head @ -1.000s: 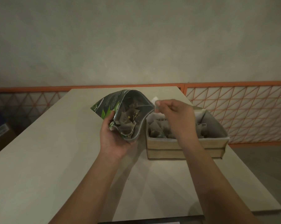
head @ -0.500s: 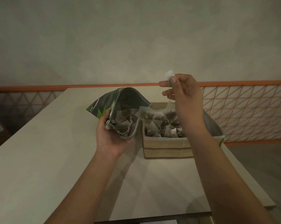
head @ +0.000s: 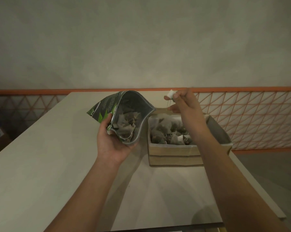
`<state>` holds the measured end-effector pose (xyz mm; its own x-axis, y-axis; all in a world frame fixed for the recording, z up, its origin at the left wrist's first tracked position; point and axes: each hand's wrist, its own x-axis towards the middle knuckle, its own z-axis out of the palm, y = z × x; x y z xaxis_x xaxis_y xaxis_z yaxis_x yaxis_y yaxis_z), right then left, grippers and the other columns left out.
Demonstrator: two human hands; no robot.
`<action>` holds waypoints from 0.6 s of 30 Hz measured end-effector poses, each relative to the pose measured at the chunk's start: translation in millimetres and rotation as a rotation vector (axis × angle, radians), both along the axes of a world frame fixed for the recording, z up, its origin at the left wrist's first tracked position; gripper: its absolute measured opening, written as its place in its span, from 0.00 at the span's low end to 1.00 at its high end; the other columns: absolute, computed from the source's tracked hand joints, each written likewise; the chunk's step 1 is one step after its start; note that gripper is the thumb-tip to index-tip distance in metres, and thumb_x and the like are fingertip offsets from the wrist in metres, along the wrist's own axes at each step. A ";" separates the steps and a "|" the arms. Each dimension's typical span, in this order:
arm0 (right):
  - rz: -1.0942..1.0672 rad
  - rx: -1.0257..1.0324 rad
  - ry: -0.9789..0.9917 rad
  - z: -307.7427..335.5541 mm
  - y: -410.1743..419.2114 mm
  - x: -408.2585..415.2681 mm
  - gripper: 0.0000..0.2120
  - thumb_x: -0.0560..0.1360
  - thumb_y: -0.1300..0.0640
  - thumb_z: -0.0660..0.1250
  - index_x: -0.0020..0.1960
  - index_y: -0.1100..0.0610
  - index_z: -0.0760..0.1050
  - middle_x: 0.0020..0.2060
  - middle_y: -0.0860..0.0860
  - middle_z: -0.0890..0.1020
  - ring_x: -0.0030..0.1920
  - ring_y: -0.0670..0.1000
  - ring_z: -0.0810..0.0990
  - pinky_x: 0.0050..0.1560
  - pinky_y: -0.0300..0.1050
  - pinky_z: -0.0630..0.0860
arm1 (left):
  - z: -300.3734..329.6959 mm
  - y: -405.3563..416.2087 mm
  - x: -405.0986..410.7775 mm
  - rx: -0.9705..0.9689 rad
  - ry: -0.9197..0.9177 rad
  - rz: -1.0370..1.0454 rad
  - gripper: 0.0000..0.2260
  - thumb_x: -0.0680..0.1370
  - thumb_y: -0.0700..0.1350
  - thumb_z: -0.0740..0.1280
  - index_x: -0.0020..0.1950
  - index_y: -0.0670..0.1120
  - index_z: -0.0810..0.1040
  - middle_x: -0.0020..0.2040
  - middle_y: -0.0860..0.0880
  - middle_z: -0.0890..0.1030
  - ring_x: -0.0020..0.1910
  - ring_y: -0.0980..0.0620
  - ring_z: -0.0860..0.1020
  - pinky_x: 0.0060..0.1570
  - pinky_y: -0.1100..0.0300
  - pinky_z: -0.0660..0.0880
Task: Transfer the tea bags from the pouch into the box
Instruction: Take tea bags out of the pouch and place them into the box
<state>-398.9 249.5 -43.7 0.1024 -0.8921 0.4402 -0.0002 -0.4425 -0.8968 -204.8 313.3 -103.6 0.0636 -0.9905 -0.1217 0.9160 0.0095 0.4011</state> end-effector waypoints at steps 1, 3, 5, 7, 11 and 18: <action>-0.011 0.025 0.088 -4.0 -1.1 -0.6 0.04 0.81 0.57 0.61 0.47 0.55 0.73 0.47 0.52 0.82 0.41 0.48 0.78 0.44 0.39 0.75 | 1.0 0.0 0.6 -0.004 0.002 -0.002 0.25 0.74 0.57 0.70 0.67 0.47 0.81 0.69 0.42 0.78 0.72 0.44 0.73 0.65 0.49 0.74; -0.076 0.039 0.379 -14.9 -6.5 -1.9 0.11 0.80 0.50 0.61 0.46 0.56 0.75 0.40 0.52 0.79 0.39 0.48 0.77 0.42 0.42 0.71 | 2.5 -0.2 1.4 -0.012 0.005 -0.002 0.27 0.72 0.56 0.71 0.69 0.47 0.79 0.70 0.43 0.77 0.73 0.45 0.71 0.69 0.49 0.70; -0.170 0.012 0.579 -25.6 -12.6 -1.0 0.17 0.81 0.45 0.58 0.45 0.55 0.78 0.41 0.51 0.78 0.40 0.48 0.75 0.41 0.44 0.68 | 4.2 -0.1 1.6 -0.015 0.005 -0.002 0.29 0.71 0.56 0.72 0.70 0.47 0.79 0.71 0.44 0.76 0.73 0.45 0.71 0.68 0.49 0.70; -0.278 -0.042 0.622 -32.0 -17.2 1.4 0.12 0.81 0.49 0.59 0.52 0.55 0.78 0.50 0.52 0.77 0.48 0.49 0.76 0.48 0.44 0.71 | 5.6 -0.1 1.5 -0.013 0.000 -0.006 0.29 0.71 0.56 0.72 0.70 0.48 0.78 0.71 0.44 0.76 0.73 0.45 0.71 0.66 0.49 0.72; -0.261 0.035 0.924 -40.8 -25.6 8.1 0.19 0.77 0.42 0.62 0.61 0.51 0.77 0.59 0.51 0.78 0.61 0.54 0.74 0.63 0.55 0.72 | 8.0 0.6 1.1 -0.006 0.012 -0.018 0.28 0.72 0.56 0.71 0.70 0.47 0.78 0.70 0.43 0.77 0.72 0.44 0.72 0.64 0.49 0.74; 0.090 0.155 0.857 -42.9 -17.5 14.1 0.18 0.75 0.51 0.70 0.65 0.49 0.76 0.59 0.45 0.81 0.59 0.49 0.78 0.65 0.49 0.73 | 9.4 3.6 0.1 -0.022 0.008 -0.034 0.28 0.71 0.57 0.71 0.68 0.46 0.79 0.67 0.41 0.79 0.69 0.42 0.75 0.59 0.48 0.77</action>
<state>-384.8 232.0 -86.5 0.4155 -0.9080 0.0538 -0.6726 -0.3465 -0.6539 -204.7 317.0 -94.2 0.0288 -0.9945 -0.1005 0.9190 -0.0132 0.3941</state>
